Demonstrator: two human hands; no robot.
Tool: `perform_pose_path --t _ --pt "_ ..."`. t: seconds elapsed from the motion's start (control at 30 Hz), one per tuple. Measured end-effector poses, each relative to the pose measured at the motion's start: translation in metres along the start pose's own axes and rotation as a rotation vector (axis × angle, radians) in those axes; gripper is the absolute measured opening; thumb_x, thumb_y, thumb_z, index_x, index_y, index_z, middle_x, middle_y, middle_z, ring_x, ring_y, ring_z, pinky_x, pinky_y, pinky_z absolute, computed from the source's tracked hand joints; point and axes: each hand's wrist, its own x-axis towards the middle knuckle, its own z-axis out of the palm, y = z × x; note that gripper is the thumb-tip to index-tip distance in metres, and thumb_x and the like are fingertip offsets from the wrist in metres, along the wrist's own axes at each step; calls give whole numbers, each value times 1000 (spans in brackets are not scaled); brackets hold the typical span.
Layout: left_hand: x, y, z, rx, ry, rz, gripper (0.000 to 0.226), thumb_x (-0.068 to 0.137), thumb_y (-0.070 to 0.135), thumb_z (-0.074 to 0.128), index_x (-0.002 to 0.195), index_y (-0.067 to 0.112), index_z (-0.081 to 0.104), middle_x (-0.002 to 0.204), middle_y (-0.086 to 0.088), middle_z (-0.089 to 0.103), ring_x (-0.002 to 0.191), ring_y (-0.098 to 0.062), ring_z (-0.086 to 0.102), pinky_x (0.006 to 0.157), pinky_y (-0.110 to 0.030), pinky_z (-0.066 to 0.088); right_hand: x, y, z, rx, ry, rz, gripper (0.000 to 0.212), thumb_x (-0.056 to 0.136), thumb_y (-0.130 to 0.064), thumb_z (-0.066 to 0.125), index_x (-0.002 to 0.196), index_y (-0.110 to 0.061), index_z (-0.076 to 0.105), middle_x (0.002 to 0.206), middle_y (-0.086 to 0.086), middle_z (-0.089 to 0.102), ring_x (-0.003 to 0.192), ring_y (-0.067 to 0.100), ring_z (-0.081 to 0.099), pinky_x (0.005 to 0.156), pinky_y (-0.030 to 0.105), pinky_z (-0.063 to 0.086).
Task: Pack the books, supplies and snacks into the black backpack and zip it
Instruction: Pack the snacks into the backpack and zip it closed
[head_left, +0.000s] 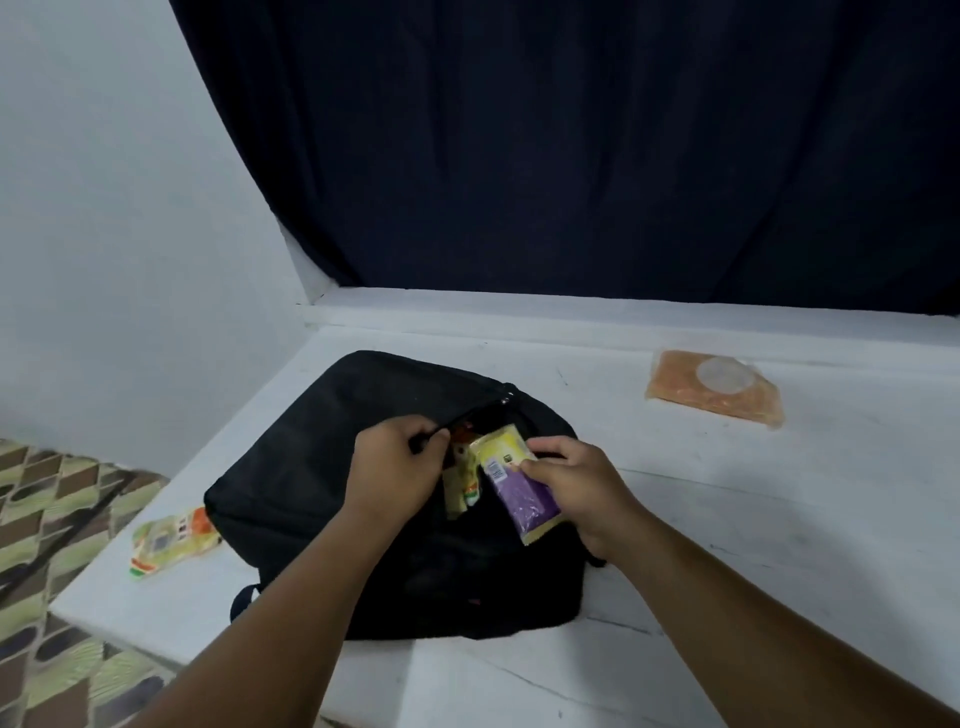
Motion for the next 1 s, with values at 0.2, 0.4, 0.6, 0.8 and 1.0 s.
perform_pose_path --t 0.2,0.4,0.6,0.8,1.0 --pt "17 -6 -17 -146 10 105 20 86 12 74 67 12 70 65 3 66 67 -14 62 63 -21 47 35 -18 59 157 -27 119 22 94 0 60 117 -1 60 99 17 69 78 24 69 69 34 60" --pt "25 -17 -23 -221 -30 110 22 82 11 76 62 11 66 59 -1 62 56 -12 57 57 -18 43 39 1 72 -295 33 -238 19 87 -7 71 101 -20 73 88 4 74 71 7 66 71 19 52" --pt "35 -20 -18 -230 -75 147 30 80 19 80 58 11 62 55 -2 58 51 -3 49 54 -13 40 40 4 69 -257 -83 -205 29 91 6 55 101 -13 75 91 6 74 81 12 66 75 22 51" --pt "47 -26 1 -108 -146 233 15 73 32 77 68 27 63 71 11 62 78 -9 58 75 -19 44 35 -2 49 -157 31 -198 39 90 14 46 96 -14 74 92 4 75 75 17 71 64 24 56" --pt "40 -17 41 23 -173 348 20 77 34 80 93 29 71 100 16 60 103 -10 49 90 -28 40 35 -3 -4 -205 259 -257 35 93 5 48 93 -19 74 90 0 74 75 21 72 66 26 58"
